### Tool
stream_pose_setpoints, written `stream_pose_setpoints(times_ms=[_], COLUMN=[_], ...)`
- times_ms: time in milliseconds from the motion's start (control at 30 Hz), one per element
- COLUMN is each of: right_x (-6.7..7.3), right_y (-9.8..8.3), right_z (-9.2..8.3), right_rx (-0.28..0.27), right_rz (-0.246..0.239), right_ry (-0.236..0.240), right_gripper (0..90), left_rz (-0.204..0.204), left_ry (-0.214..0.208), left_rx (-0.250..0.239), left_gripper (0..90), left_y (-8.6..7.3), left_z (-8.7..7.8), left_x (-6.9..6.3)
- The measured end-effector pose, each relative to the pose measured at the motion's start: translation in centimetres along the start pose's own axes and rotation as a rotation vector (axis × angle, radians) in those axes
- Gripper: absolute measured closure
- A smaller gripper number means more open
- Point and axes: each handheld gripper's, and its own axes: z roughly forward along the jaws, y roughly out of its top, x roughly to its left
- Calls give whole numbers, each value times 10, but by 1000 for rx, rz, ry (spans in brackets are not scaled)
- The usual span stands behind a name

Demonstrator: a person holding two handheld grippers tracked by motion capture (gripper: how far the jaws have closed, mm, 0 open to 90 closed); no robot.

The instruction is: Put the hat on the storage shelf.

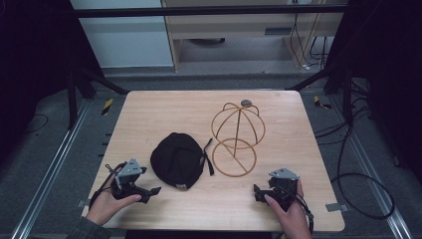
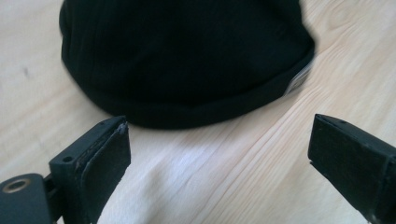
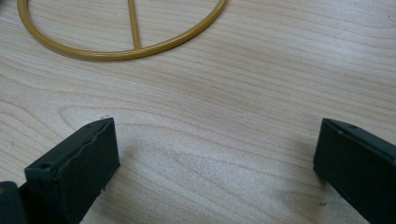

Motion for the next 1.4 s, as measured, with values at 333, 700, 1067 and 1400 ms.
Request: stream_pose_setpoints(times_ms=[333, 700, 1067, 1400], right_x=[-1, -1, -1, -1], right_y=[0, -1, -1, -1], right_z=[0, -1, -1, -1], right_rx=[0, 0, 0, 0], right_rz=[-4, -12, -13, -13], right_ry=[5, 10, 11, 11], right_gripper=[4, 4, 4, 4], left_rz=[69, 86, 97, 104], left_ry=[-14, 10, 27, 40], left_rx=[80, 126, 166, 189], left_gripper=[64, 66, 59, 60], left_y=[57, 87, 97, 108], left_z=[5, 11, 11, 20], left_x=[0, 10, 11, 15])
